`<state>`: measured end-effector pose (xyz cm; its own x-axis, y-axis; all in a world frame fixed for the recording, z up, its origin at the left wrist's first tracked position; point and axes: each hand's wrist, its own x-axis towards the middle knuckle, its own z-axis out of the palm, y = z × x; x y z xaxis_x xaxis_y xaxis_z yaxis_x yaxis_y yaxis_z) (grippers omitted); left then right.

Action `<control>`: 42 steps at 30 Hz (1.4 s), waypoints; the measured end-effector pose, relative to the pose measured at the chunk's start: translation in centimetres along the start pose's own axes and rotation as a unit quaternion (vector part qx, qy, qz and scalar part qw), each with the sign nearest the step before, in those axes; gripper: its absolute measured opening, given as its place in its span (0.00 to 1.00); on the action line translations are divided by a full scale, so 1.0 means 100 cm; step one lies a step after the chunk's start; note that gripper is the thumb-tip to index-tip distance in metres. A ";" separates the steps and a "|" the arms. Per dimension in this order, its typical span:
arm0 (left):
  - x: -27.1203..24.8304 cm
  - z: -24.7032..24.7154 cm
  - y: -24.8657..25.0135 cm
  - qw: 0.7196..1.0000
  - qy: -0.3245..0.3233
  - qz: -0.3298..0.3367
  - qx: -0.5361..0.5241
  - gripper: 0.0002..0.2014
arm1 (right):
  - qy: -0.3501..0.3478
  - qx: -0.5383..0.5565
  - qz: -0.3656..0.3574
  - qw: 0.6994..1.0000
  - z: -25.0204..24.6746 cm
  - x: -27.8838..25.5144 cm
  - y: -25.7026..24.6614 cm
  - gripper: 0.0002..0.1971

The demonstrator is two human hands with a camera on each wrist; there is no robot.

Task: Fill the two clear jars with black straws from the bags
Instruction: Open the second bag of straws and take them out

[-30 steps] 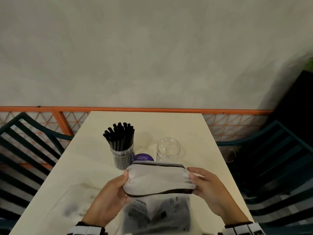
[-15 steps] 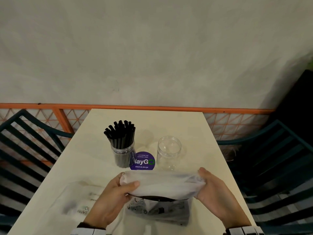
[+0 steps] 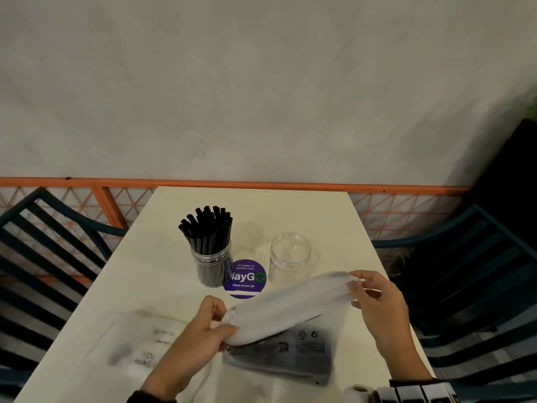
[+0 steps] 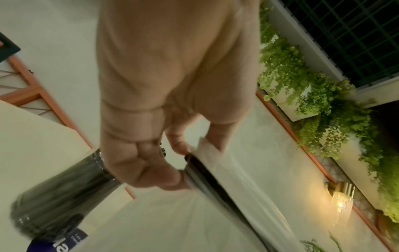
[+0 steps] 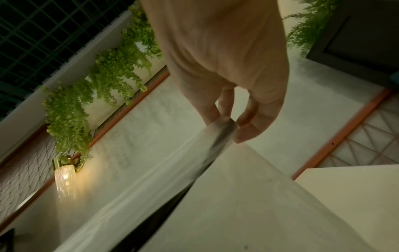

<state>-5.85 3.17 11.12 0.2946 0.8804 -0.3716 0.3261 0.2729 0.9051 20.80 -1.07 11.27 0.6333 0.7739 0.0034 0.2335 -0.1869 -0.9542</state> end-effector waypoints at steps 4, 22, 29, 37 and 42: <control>0.002 -0.004 0.005 0.982 0.159 0.089 0.044 0.04 | -0.066 0.100 0.060 0.991 -0.002 -0.003 -0.005 0.10; 0.019 -0.007 -0.008 0.860 -0.070 -0.071 -0.501 0.16 | -0.221 0.447 0.329 0.802 -0.002 -0.005 0.005 0.06; 0.013 0.002 -0.012 0.979 0.034 -0.049 -0.193 0.32 | -0.217 0.148 0.112 0.958 -0.005 -0.009 0.008 0.27; 0.016 -0.006 -0.030 0.976 0.092 0.067 0.184 0.12 | -0.065 -0.086 0.008 0.994 -0.004 -0.003 0.017 0.05; 0.024 0.008 -0.040 0.987 0.075 0.074 0.123 0.16 | -0.183 -0.073 0.051 0.979 0.007 -0.010 0.017 0.11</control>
<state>-5.77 3.86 6.46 0.2250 0.9563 -0.1870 0.5034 0.0502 0.8626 20.04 -1.74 9.43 0.3575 0.9070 -0.2228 0.3035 -0.3385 -0.8907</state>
